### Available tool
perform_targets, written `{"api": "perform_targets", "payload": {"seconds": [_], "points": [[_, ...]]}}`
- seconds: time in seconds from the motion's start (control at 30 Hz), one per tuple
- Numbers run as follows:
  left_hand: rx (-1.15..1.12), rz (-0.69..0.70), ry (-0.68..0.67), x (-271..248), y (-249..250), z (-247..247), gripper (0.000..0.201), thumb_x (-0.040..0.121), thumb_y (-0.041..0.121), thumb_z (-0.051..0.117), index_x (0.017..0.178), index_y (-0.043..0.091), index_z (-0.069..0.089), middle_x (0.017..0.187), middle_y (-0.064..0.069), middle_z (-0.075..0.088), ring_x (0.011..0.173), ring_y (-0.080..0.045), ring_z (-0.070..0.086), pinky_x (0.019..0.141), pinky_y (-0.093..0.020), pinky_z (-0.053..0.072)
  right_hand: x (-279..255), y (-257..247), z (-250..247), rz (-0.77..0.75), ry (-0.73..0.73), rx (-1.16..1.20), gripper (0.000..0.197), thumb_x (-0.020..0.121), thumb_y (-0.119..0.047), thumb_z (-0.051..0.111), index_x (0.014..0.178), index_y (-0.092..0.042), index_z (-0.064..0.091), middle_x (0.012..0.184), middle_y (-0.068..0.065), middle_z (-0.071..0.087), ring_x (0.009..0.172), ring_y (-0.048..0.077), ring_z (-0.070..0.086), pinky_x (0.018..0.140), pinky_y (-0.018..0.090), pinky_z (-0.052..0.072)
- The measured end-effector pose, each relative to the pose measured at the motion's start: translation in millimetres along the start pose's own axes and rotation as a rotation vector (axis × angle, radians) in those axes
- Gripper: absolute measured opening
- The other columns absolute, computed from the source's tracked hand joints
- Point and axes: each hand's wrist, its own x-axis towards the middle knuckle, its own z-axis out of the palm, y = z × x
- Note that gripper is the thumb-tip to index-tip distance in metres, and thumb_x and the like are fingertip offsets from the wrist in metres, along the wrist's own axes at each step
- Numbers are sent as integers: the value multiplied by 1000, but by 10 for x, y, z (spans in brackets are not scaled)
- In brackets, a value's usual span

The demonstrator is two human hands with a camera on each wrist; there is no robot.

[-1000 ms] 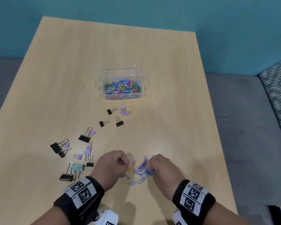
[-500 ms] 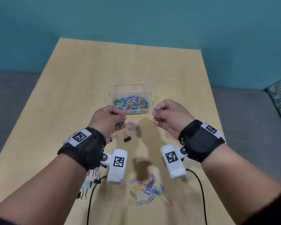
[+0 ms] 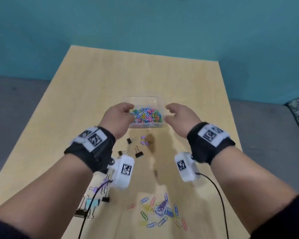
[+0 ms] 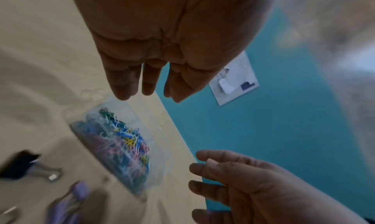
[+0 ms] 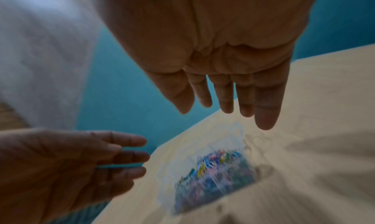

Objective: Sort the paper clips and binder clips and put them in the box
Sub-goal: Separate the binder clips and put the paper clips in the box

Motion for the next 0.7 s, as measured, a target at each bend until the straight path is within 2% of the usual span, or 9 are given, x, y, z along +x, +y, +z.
{"api": "perform_targets", "payload": {"seconds": [0.07, 0.17, 0.23, 0.3, 0.37, 0.5, 0.57, 0.63, 0.7], "points": [[108, 78, -92, -417, -134, 40, 35, 86, 12, 58, 121, 20, 60, 118, 1, 60, 90, -15, 58, 85, -33, 47, -386, 213, 152, -58, -52, -88, 50, 93, -26, 54, 141, -16, 43, 141, 7, 50, 124, 24, 50, 99, 29, 38], [478, 184, -362, -1125, -531, 191, 45, 84, 37, 50, 127, 24, 54, 121, 5, 51, 105, -15, 53, 95, -34, 43, -1052, 576, 528, -128, -219, -212, 56, 95, -29, 48, 147, -18, 30, 149, 4, 39, 133, 23, 39, 107, 30, 33], [691, 170, -480, -1537, -853, 331, 52, 82, 43, 44, 130, 24, 47, 128, 3, 43, 114, -19, 43, 98, -34, 39, -1471, 773, 813, -166, -337, -300, 62, 96, -33, 44, 150, -17, 19, 156, 2, 24, 142, 23, 22, 114, 32, 24], [829, 207, -474, -1855, -1085, 482, 55, 83, 41, 46, 134, 21, 40, 137, 0, 37, 121, -24, 35, 102, -35, 37, -1790, 895, 1073, -252, -367, -433, 66, 94, -42, 40, 150, -17, 16, 158, 4, 18, 146, 28, 13, 116, 42, 24], [891, 319, -450, -2041, -1229, 629, 64, 80, 41, 50, 138, 17, 38, 144, -6, 37, 129, -29, 35, 103, -40, 40, -1986, 931, 1249, -285, -362, -530, 68, 88, -50, 40, 145, -14, 32, 154, 6, 31, 142, 32, 28, 108, 48, 37], [976, 461, -489, -2200, -1428, 809, 69, 78, 42, 50, 140, 12, 41, 149, -8, 38, 137, -31, 33, 105, -45, 39, -2221, 982, 1421, -362, -286, -583, 66, 86, -47, 38, 139, -9, 43, 148, 8, 41, 137, 31, 39, 103, 45, 43], [972, 514, -487, -2275, -1456, 792, 62, 80, 38, 48, 136, 13, 44, 147, -6, 41, 136, -29, 35, 104, -42, 40, -2328, 1052, 1401, -422, -271, -579, 62, 82, -40, 47, 136, -9, 46, 144, 8, 45, 134, 30, 42, 102, 41, 44], [905, 526, -416, -2320, -1461, 721, 59, 76, 35, 57, 132, 16, 46, 142, -6, 45, 128, -28, 42, 101, -40, 44, -2441, 1137, 1342, -379, -226, -497, 64, 77, -33, 59, 135, -11, 45, 139, 6, 48, 127, 30, 48, 99, 39, 47], [813, 441, -315, -2341, -1461, 667, 72, 67, 33, 71, 132, 17, 43, 135, -7, 47, 115, -29, 47, 96, -39, 47, -2563, 1202, 1289, -194, -146, -352, 66, 75, -30, 62, 136, -21, 39, 129, -1, 47, 112, 27, 50, 91, 35, 49]]}}
